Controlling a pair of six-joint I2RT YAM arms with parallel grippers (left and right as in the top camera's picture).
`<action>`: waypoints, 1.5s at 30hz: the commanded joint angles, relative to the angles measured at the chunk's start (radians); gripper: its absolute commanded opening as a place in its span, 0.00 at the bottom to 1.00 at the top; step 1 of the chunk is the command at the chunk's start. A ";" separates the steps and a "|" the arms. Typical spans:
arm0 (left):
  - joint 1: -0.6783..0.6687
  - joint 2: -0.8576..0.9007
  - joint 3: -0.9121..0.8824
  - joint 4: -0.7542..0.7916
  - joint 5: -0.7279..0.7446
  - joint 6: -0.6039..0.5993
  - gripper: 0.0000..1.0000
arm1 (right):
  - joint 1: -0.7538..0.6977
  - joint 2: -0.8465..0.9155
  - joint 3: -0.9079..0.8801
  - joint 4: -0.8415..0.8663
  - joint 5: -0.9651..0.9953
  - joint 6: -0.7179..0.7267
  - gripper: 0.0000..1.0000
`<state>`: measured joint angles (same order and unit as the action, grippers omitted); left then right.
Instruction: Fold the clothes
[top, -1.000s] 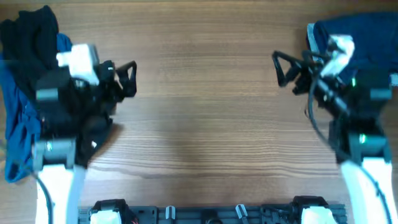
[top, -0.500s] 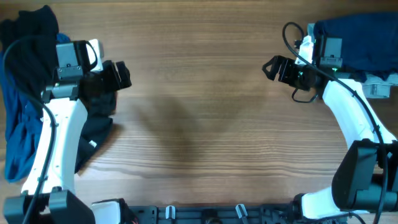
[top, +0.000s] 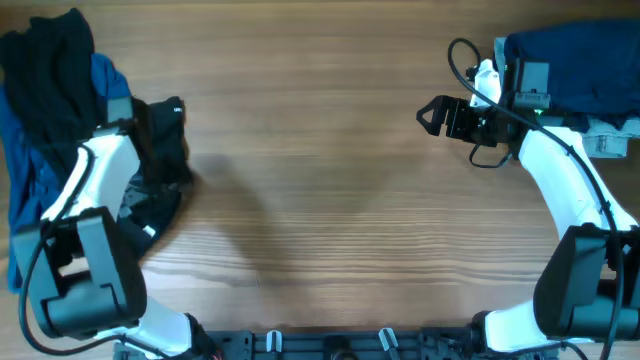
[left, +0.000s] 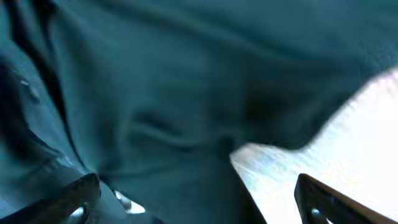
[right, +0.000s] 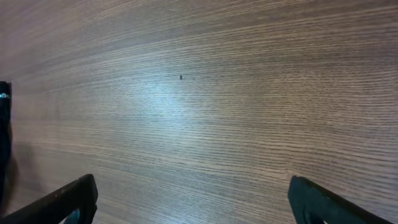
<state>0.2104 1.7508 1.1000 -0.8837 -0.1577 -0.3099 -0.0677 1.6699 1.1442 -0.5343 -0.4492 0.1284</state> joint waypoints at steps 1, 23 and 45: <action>0.019 0.004 -0.004 0.032 -0.026 -0.024 0.81 | 0.013 0.006 0.016 0.002 -0.023 -0.020 0.88; -0.297 0.003 0.448 0.203 0.666 0.100 0.04 | 0.011 0.006 0.017 0.038 -0.024 0.006 0.81; -0.696 0.006 0.555 0.580 0.519 -0.113 0.04 | -0.220 -0.036 0.017 0.078 -0.414 -0.052 0.93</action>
<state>-0.4725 1.7561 1.6367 -0.2966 0.3672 -0.4183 -0.2878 1.6585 1.1442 -0.4660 -0.8379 0.1104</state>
